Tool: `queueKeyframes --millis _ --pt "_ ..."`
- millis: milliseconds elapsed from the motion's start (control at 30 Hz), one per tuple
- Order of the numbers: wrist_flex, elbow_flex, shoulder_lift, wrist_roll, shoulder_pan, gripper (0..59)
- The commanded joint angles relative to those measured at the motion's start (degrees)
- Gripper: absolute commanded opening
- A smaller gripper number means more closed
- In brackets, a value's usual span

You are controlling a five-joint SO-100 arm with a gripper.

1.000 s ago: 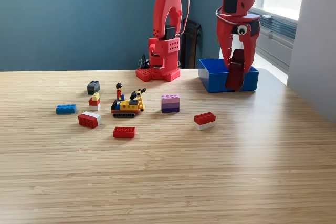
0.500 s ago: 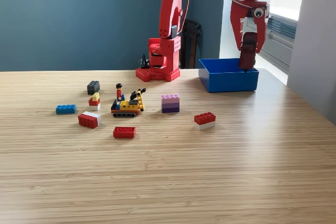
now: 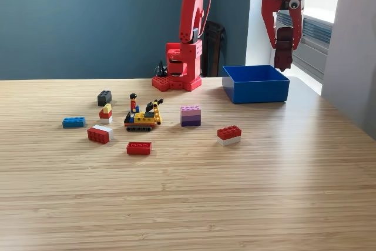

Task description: Grasp a lego block and put it in the bin.

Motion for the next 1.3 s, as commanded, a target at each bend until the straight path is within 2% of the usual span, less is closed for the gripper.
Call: queueKeyframes --millis 33,167,467,633,667,733,767,800,867,1067,1300 --pt "3.0 -0.9 2.3 -0.1 -2.5 0.0" --pt "3.0 -0.1 2.4 -1.1 -2.6 0.0" --pt "2.8 11.2 2.5 -2.5 -2.6 0.0" --pt "2.8 11.8 2.5 -5.4 -2.5 0.2" --pt "2.8 11.5 2.5 -5.8 -2.5 4.9" --pt "2.8 11.2 2.5 -6.5 -2.5 22.2" --pt "2.8 10.9 2.5 -6.6 -2.5 28.1" --pt "2.8 10.3 2.5 -6.6 -2.5 31.8" --pt "2.8 8.4 2.5 -6.4 -2.5 35.2" --pt "2.7 0.1 1.9 -4.5 -2.9 35.2" --pt "2.5 -15.7 1.6 3.8 2.6 22.5"
